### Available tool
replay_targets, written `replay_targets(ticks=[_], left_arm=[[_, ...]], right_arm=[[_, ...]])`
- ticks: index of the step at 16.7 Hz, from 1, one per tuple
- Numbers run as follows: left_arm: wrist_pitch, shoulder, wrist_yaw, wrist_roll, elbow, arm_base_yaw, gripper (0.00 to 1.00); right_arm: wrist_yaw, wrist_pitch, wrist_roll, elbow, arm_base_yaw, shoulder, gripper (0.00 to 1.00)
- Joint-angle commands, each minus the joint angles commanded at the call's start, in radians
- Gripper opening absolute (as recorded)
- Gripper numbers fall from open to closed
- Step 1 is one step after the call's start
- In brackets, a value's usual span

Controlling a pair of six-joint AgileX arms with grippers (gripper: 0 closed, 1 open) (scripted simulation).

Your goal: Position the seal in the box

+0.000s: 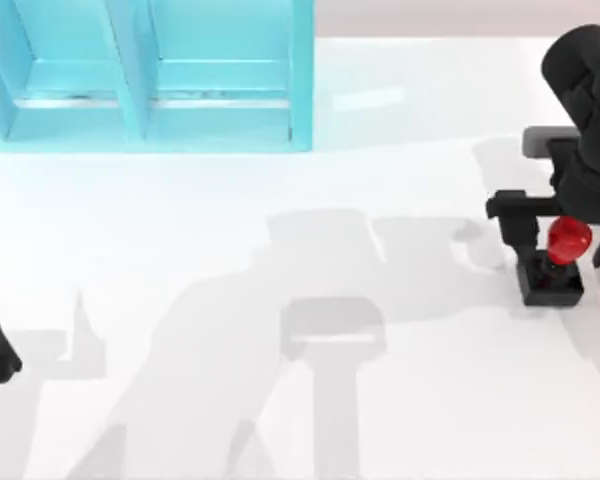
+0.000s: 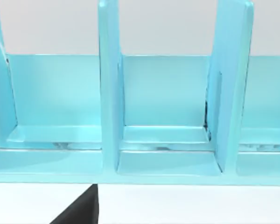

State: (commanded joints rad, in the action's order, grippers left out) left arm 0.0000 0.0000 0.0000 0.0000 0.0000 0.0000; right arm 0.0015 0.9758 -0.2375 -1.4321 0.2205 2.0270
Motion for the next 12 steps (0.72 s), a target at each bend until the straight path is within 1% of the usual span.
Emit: replay_targets(ticks=[8, 9, 12], left_arm=[[0.000, 0.000, 0.000, 0.000, 0.000, 0.000, 1.00], [0.000, 0.000, 0.000, 0.000, 0.000, 0.000, 1.00], [0.000, 0.000, 0.000, 0.000, 0.000, 0.000, 1.00]], right_arm=[[0.000, 0.000, 0.000, 0.000, 0.000, 0.000, 0.02], [0.000, 0.000, 0.000, 0.000, 0.000, 0.000, 0.00], [0.000, 0.000, 0.000, 0.000, 0.000, 0.000, 0.00]])
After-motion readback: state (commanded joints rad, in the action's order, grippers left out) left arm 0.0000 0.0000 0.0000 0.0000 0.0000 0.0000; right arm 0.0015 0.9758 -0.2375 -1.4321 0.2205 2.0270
